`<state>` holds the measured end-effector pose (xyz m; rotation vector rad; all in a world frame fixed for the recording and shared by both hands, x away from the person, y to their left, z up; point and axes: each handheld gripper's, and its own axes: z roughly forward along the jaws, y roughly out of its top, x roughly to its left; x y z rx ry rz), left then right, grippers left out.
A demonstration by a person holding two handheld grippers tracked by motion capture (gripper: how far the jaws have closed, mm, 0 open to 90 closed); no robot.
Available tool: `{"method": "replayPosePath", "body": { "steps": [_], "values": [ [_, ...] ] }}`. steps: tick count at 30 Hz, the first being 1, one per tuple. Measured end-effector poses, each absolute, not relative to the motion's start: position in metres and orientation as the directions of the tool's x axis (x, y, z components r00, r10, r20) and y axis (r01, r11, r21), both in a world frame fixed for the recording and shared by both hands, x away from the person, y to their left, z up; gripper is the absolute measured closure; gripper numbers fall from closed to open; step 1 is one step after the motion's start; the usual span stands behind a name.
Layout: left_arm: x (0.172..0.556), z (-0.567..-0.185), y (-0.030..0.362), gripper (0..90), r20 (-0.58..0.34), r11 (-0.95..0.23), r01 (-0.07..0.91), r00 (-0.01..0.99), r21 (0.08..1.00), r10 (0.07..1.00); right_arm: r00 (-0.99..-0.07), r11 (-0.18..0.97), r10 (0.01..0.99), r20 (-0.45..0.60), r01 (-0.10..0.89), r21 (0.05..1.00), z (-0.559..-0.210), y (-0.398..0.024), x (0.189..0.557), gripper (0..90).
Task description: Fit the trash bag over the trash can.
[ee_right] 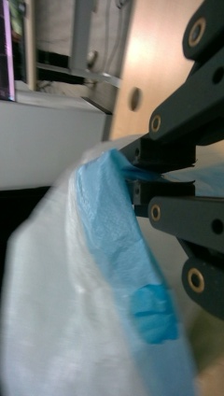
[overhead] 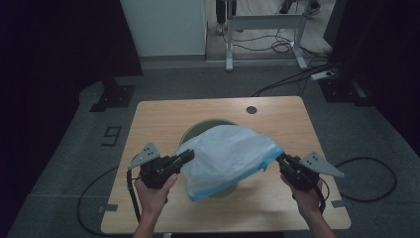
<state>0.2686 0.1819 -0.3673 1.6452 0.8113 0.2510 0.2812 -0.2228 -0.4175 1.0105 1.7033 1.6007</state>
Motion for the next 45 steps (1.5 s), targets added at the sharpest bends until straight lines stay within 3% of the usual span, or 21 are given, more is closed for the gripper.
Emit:
{"method": "replayPosePath", "body": {
  "steps": [3,4,5,6,9,15,24,29,33,40,45],
  "values": [
    [0.263,-0.367,0.183,79.9,-0.25,-0.049,0.358,0.737,0.932,0.627,-0.545,-0.009,0.835,0.075,0.124,0.992,-0.401,-0.221,0.289,84.6],
    [0.259,-0.364,0.183,73.9,-0.224,-0.05,0.334,0.728,0.941,0.648,-0.546,-0.008,0.834,0.075,0.125,0.992,-0.396,-0.219,0.292,84.7],
    [0.256,-0.362,0.183,61.7,-0.213,-0.048,0.322,0.724,0.946,0.656,-0.549,0.005,0.833,0.065,0.126,0.992,-0.388,-0.215,0.296,84.8],
    [0.253,-0.358,0.184,61.7,-0.204,-0.045,0.309,0.722,0.95,0.662,-0.549,0.005,0.833,0.065,0.126,0.992,-0.388,-0.215,0.296,84.8],
    [0.246,-0.347,0.185,48.2,-0.162,-0.053,0.269,0.715,0.962,0.681,-0.551,0.015,0.832,0.061,0.133,0.991,-0.38,-0.21,0.301,84.8],
    [0.252,-0.333,0.171,40.7,-0.119,-0.119,0.262,0.737,0.958,0.665,-0.566,0.042,0.823,0.051,0.15,0.988,-0.372,-0.197,0.306,84.8],
    [0.275,-0.332,0.132,38.1,-0.098,-0.217,0.293,0.775,0.931,0.624,-0.572,0.058,0.819,0.038,0.15,0.987,-0.374,-0.194,0.305,84.5],
    [0.281,-0.334,0.118,44.4,-0.082,-0.249,0.296,0.778,0.922,0.623,-0.579,0.071,0.815,0.026,0.143,0.987,-0.375,-0.192,0.303,84.1],
    [0.285,-0.339,0.115,65.0,-0.085,-0.257,0.297,0.789,0.92,0.609,-0.586,0.072,0.81,0.025,0.141,0.987,-0.376,-0.192,0.303,83.8],
    [0.288,-0.346,0.118,88.8,-0.094,-0.247,0.291,0.8,0.924,0.592,-0.591,0.076,0.806,0.023,0.142,0.987,-0.38,-0.193,0.303,82.9],
    [0.287,-0.346,0.124,89.9,-0.095,-0.205,0.273,0.785,0.94,0.612,-0.594,0.071,0.804,0.029,0.145,0.987,-0.383,-0.196,0.301,81.9]
  ]
}}
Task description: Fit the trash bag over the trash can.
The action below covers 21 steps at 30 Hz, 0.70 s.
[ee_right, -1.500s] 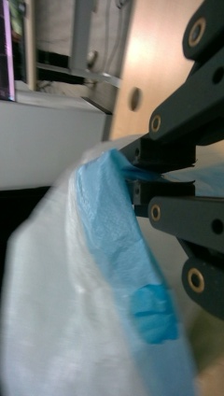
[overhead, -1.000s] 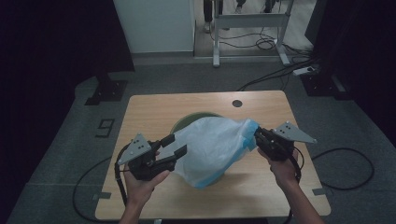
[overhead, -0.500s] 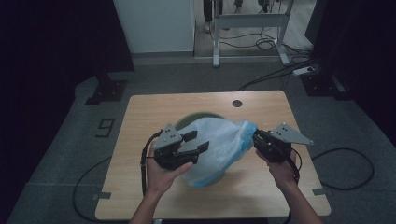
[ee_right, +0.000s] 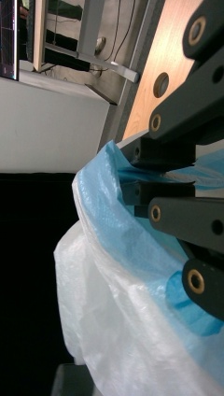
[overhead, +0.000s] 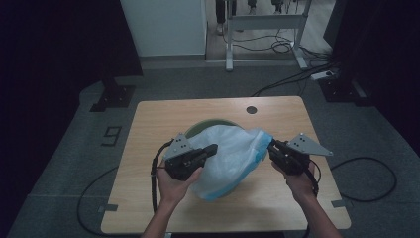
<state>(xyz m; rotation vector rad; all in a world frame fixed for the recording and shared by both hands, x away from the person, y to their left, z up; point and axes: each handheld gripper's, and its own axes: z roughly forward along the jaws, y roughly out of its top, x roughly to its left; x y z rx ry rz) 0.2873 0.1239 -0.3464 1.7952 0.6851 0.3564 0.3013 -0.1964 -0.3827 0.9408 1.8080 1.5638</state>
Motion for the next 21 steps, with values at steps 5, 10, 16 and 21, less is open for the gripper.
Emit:
{"method": "replayPosePath", "body": {
  "steps": [5,10,16,21],
  "values": [
    [0.289,-0.344,0.132,90.0,-0.106,-0.171,0.272,0.767,0.947,0.632,-0.595,0.075,0.803,0.031,0.152,0.986,-0.388,-0.203,0.3,81.2],
    [0.289,-0.344,0.137,90.0,-0.112,-0.151,0.27,0.756,0.951,0.645,-0.594,0.072,0.804,0.037,0.158,0.985,-0.392,-0.21,0.299,80.9],
    [0.293,-0.344,0.147,90.0,-0.124,-0.132,0.278,0.739,0.952,0.662,-0.6,0.079,0.799,0.035,0.162,0.984,-0.397,-0.215,0.299,80.9],
    [0.299,-0.348,0.161,90.0,-0.154,-0.097,0.297,0.714,0.95,0.683,-0.602,0.086,0.798,0.035,0.171,0.982,-0.401,-0.219,0.302,80.9]
  ]
}}
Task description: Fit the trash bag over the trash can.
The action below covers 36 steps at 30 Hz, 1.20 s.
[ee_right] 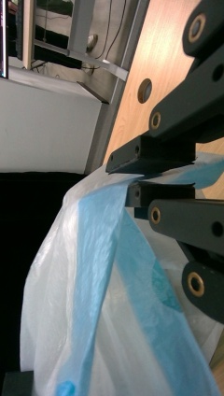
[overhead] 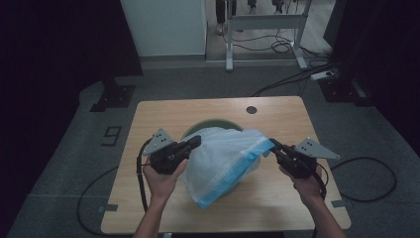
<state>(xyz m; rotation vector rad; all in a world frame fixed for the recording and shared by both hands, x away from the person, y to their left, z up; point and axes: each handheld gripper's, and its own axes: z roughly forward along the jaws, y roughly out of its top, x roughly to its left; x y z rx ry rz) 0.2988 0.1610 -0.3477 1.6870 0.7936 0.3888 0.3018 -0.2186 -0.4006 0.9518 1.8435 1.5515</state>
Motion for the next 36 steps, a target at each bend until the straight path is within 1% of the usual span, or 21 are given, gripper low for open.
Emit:
{"method": "replayPosePath", "body": {
  "steps": [3,5,7,9,12,15,19,23,26,29,32,36],
  "values": [
    [0.302,-0.351,0.168,90.0,-0.172,-0.08,0.311,0.7,0.947,0.694,-0.604,0.09,0.796,0.036,0.177,0.98,-0.403,-0.22,0.304,80.8],
    [0.303,-0.352,0.172,90.0,-0.181,-0.069,0.316,0.694,0.946,0.696,-0.606,0.088,0.795,0.04,0.18,0.98,-0.405,-0.221,0.307,78.4],
    [0.303,-0.354,0.174,90.0,-0.188,-0.059,0.319,0.688,0.946,0.701,-0.595,0.073,0.802,0.054,0.187,0.98,-0.406,-0.221,0.307,68.9],
    [0.304,-0.356,0.176,90.0,-0.197,-0.049,0.323,0.685,0.945,0.701,-0.596,0.06,0.8,0.063,0.185,0.981,-0.406,-0.22,0.302,64.9],
    [0.304,-0.358,0.176,90.0,-0.204,-0.047,0.329,0.685,0.943,0.699,-0.601,0.034,0.796,0.077,0.17,0.985,-0.409,-0.218,0.286,56.7],
    [0.303,-0.358,0.176,90.0,-0.203,-0.05,0.331,0.685,0.942,0.699,-0.627,0.049,0.776,0.063,0.161,0.986,-0.416,-0.215,0.266,54.0],
    [0.302,-0.359,0.175,90.0,-0.212,-0.043,0.334,0.687,0.942,0.695,-0.664,0.038,0.741,0.098,0.186,0.982,-0.42,-0.207,0.254,49.1],
    [0.302,-0.36,0.174,90.0,-0.213,-0.044,0.336,0.687,0.941,0.695,-0.679,0.041,0.727,0.104,0.195,0.98,-0.419,-0.196,0.256,44.7],
    [0.302,-0.361,0.174,90.0,-0.217,-0.043,0.34,0.687,0.939,0.694,-0.684,0.034,0.722,0.109,0.192,0.981,-0.417,-0.188,0.256,39.6],
    [0.303,-0.361,0.174,90.0,-0.223,-0.039,0.344,0.687,0.938,0.692,-0.686,0.045,0.721,0.092,0.179,0.983,-0.415,-0.18,0.254,33.9],
    [0.302,-0.361,0.174,90.0,-0.226,-0.039,0.347,0.688,0.937,0.69,-0.683,0.084,0.729,0.054,0.167,0.982,-0.414,-0.169,0.254,28.4],
    [0.302,-0.362,0.174,90.0,-0.228,-0.041,0.351,0.689,0.936,0.688,-0.683,0.106,0.729,0.038,0.167,0.98,-0.413,-0.162,0.259,27.3]
  ]
}}
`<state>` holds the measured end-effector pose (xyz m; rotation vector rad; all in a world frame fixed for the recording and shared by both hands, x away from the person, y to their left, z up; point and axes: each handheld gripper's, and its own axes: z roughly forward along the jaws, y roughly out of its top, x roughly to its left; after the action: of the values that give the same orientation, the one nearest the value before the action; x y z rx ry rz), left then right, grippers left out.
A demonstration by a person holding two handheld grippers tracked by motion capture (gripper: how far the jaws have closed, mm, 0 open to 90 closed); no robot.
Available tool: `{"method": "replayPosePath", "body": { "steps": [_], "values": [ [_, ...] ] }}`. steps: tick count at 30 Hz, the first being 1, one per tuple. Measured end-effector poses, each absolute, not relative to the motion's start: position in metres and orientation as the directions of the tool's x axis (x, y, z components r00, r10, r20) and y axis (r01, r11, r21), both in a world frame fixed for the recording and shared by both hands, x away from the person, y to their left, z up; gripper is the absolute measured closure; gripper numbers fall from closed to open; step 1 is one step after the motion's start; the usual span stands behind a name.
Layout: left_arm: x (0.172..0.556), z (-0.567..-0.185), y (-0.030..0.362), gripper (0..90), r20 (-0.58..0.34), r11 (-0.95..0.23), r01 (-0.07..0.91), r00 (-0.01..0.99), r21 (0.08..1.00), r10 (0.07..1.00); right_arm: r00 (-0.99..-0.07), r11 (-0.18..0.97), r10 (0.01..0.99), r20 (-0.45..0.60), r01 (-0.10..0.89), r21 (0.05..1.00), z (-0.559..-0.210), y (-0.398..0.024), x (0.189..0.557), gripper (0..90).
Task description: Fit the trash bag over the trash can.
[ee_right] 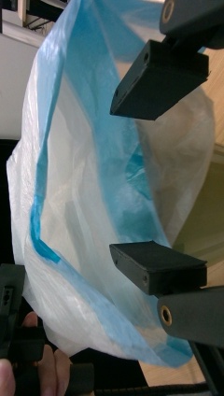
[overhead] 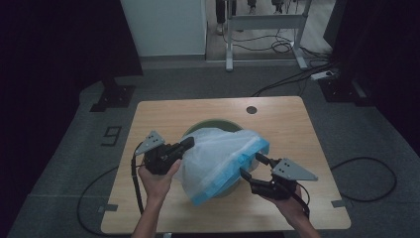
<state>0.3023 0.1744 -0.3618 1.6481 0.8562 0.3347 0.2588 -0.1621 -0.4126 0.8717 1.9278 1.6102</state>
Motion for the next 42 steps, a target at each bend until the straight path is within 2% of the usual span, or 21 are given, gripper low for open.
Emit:
{"method": "replayPosePath", "body": {
  "steps": [4,9,16,19,31,42],
  "values": [
    [0.304,-0.363,0.175,90.0,-0.238,-0.037,0.358,0.689,0.933,0.684,-0.698,0.123,0.716,0.03,0.168,0.978,-0.412,-0.156,0.262,31.5],
    [0.305,-0.364,0.175,90.0,-0.246,-0.03,0.361,0.691,0.932,0.68,-0.718,0.151,0.696,0.012,0.162,0.975,-0.408,-0.152,0.265,42.5],
    [0.303,-0.364,0.177,90.0,-0.25,-0.021,0.359,0.689,0.933,0.681,-0.719,0.17,0.694,0.01,0.177,0.969,-0.407,-0.149,0.269,77.0],
    [0.304,-0.363,0.179,90.0,-0.249,-0.013,0.352,0.685,0.936,0.684,-0.724,0.156,0.69,0.005,0.156,0.975,-0.405,-0.152,0.27,88.4],
    [0.308,-0.357,0.197,90.0,-0.251,0.022,0.334,0.662,0.942,0.706,-0.702,0.121,0.712,-0.016,0.101,0.987,-0.386,-0.178,0.273,88.5],
    [0.302,-0.369,0.216,90.0,-0.265,0.043,0.342,0.637,0.939,0.724,-0.693,0.108,0.721,-0.009,0.098,0.989,-0.383,-0.197,0.277,88.5]
  ]
}}
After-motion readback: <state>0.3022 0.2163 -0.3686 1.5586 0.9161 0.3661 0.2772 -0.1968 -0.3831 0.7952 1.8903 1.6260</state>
